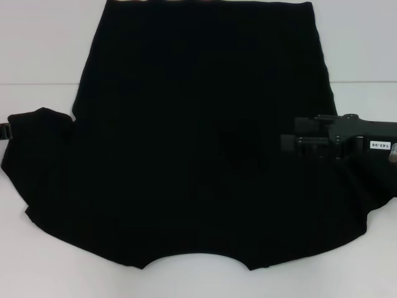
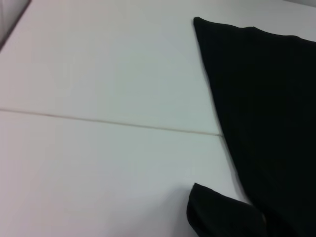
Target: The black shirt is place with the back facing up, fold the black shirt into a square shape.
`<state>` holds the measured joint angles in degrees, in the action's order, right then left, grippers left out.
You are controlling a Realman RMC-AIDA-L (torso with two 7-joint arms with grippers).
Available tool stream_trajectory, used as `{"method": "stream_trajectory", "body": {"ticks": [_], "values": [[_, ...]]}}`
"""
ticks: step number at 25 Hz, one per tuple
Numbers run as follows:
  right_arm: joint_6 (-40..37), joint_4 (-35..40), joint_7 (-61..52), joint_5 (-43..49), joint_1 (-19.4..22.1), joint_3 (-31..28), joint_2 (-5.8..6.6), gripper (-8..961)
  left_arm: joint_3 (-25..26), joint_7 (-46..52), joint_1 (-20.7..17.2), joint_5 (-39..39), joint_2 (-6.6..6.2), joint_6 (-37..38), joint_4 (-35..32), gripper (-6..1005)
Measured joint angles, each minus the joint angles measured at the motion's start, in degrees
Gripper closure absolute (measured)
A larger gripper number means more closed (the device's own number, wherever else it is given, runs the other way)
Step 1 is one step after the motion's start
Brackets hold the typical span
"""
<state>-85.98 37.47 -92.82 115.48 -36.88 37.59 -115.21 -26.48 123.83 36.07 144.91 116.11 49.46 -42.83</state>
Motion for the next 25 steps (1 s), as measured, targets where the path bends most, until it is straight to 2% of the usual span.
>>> {"method": "stream_trajectory", "body": {"ticks": [13,25], "values": [[0.15,0.08,0.21,0.00,-0.12,0.03,-0.35,178,-0.46,-0.05,1.29,0.64,-0.38,-1.14,0.03,983],[0.29,0.10,0.42,0.00,-0.12,-0.75,-0.35,178,-2.90,0.43,1.38,0.64,0.08,0.40,-0.36,982]]}}
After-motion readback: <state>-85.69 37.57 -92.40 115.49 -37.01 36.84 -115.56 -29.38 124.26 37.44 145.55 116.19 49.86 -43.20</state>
